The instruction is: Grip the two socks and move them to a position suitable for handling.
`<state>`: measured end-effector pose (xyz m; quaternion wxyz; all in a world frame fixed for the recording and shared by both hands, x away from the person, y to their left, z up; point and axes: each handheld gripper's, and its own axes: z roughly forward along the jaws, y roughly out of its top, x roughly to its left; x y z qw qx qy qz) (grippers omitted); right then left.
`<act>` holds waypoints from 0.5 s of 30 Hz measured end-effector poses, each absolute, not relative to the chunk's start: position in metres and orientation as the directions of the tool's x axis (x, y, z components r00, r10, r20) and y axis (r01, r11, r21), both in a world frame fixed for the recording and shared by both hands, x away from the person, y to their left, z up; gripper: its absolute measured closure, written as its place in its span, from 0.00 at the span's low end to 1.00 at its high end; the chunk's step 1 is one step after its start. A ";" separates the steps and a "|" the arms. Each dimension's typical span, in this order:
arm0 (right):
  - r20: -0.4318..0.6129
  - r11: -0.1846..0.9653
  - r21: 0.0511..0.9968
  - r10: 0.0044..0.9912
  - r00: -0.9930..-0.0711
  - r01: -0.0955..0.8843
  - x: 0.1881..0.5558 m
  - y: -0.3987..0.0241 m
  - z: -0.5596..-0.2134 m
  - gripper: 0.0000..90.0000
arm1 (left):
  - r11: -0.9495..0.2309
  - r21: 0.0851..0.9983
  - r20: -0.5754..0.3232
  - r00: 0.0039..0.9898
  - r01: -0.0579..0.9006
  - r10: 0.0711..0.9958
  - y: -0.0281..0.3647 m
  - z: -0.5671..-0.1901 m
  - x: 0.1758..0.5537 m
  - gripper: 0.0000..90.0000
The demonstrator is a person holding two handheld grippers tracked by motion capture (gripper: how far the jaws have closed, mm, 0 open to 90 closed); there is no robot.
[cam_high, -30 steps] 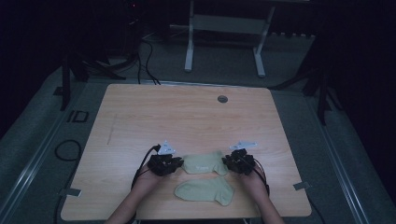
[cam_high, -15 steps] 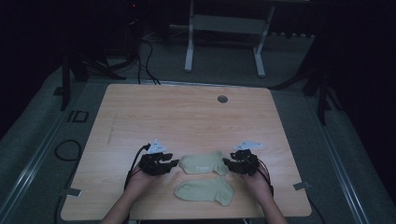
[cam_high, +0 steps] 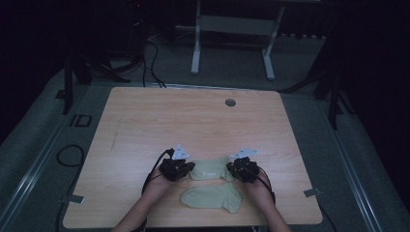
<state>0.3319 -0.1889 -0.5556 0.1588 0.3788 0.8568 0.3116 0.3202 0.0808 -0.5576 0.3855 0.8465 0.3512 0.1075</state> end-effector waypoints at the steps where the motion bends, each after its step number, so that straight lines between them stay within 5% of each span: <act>1: -0.027 0.510 0.660 0.750 -0.661 0.551 0.332 -0.190 -0.556 0.91 | -0.462 0.721 -0.083 0.727 0.516 0.682 0.083 -0.560 0.321 0.90; 4: -0.010 0.507 0.664 0.741 -0.671 0.550 0.332 -0.193 -0.556 0.78 | -0.466 0.715 -0.093 0.731 0.522 0.676 0.086 -0.566 0.319 0.64; 15: -0.041 0.520 0.678 0.732 -0.680 0.520 0.326 -0.201 -0.558 0.72 | -0.497 0.712 -0.023 0.724 0.496 0.690 0.087 -0.567 0.310 0.51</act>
